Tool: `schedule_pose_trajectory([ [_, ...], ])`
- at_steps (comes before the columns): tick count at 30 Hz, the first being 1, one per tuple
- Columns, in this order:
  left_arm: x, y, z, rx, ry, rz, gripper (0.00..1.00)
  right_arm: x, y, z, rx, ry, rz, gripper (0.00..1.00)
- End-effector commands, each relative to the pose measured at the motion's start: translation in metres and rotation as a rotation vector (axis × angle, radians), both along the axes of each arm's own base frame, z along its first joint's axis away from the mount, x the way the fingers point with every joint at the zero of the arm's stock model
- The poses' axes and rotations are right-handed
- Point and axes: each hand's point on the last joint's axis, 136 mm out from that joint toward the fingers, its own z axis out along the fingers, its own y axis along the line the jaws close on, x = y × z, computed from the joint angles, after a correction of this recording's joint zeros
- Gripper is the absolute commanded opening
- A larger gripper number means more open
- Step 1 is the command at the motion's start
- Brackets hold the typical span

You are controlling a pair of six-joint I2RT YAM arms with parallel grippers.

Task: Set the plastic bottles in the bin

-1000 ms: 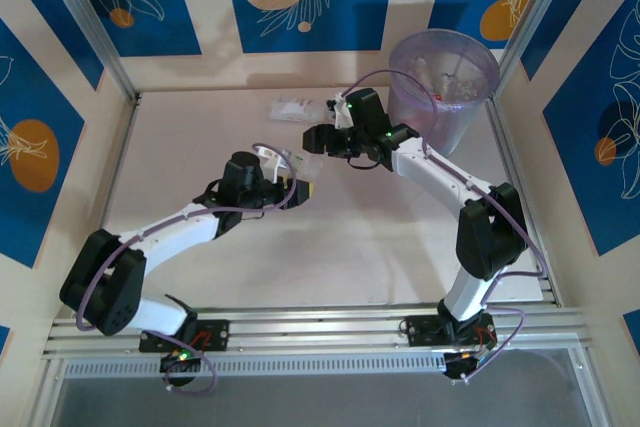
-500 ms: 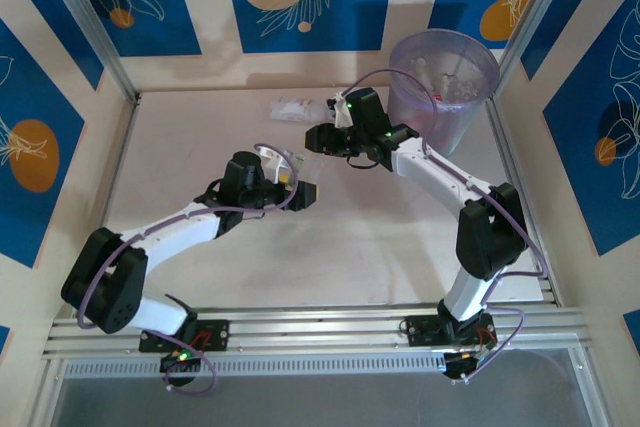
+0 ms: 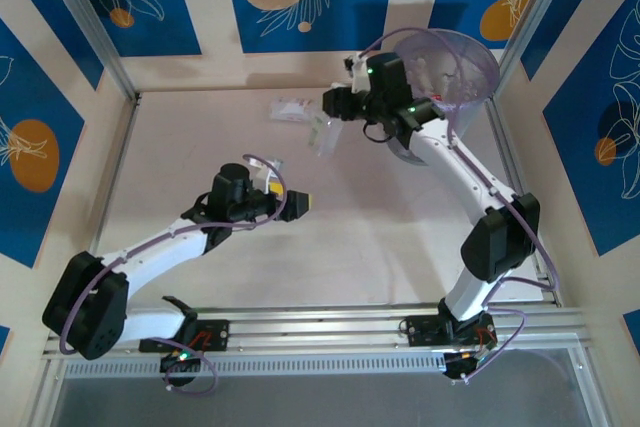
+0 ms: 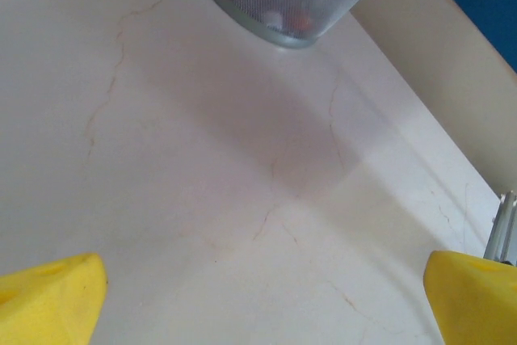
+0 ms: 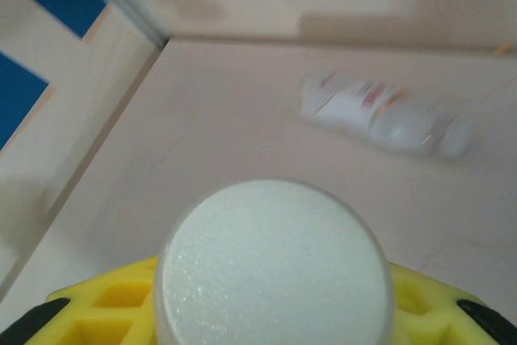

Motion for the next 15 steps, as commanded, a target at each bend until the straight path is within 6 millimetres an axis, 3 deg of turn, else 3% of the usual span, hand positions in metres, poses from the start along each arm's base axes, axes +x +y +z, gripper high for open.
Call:
schedule_pose_trajectory([
  [1, -0.006, 0.000, 0.000, 0.016, -0.002, -0.011, 1.00, 0.001, -0.038, 0.059, -0.087, -0.181, -0.078, 0.33],
  [9, 0.002, -0.006, -0.012, 0.051, 0.055, -0.016, 1.00, 0.011, -0.128, 0.142, -0.144, -0.414, -0.341, 0.33],
  [15, 0.005, -0.014, -0.013, 0.014, 0.076, -0.029, 1.00, 0.020, -0.188, 0.168, -0.132, -0.465, -0.501, 0.33],
])
